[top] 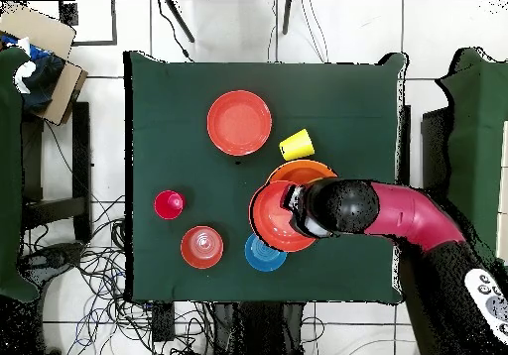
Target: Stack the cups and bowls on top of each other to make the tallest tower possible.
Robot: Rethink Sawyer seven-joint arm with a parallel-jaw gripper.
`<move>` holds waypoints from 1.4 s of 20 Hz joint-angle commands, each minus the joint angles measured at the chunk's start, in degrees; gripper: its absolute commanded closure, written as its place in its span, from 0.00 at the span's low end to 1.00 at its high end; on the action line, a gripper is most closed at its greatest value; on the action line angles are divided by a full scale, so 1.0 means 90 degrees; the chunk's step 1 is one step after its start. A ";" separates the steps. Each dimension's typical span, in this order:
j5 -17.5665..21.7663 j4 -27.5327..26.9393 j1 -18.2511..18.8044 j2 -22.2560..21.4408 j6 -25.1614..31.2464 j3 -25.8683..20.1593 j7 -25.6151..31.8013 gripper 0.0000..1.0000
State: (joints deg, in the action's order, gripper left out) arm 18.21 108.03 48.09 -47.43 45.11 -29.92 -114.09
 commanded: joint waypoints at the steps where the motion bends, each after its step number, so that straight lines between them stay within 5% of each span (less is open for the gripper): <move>1: 0.0491 0.0222 0.0030 0.0449 -0.0236 -0.0330 0.0977 0.00; 28: 0.0653 0.0011 0.0314 0.0662 -0.0081 -0.0471 0.1190 0.00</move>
State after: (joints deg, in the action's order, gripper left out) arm 18.21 108.05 50.96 -44.33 45.11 -31.94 -114.09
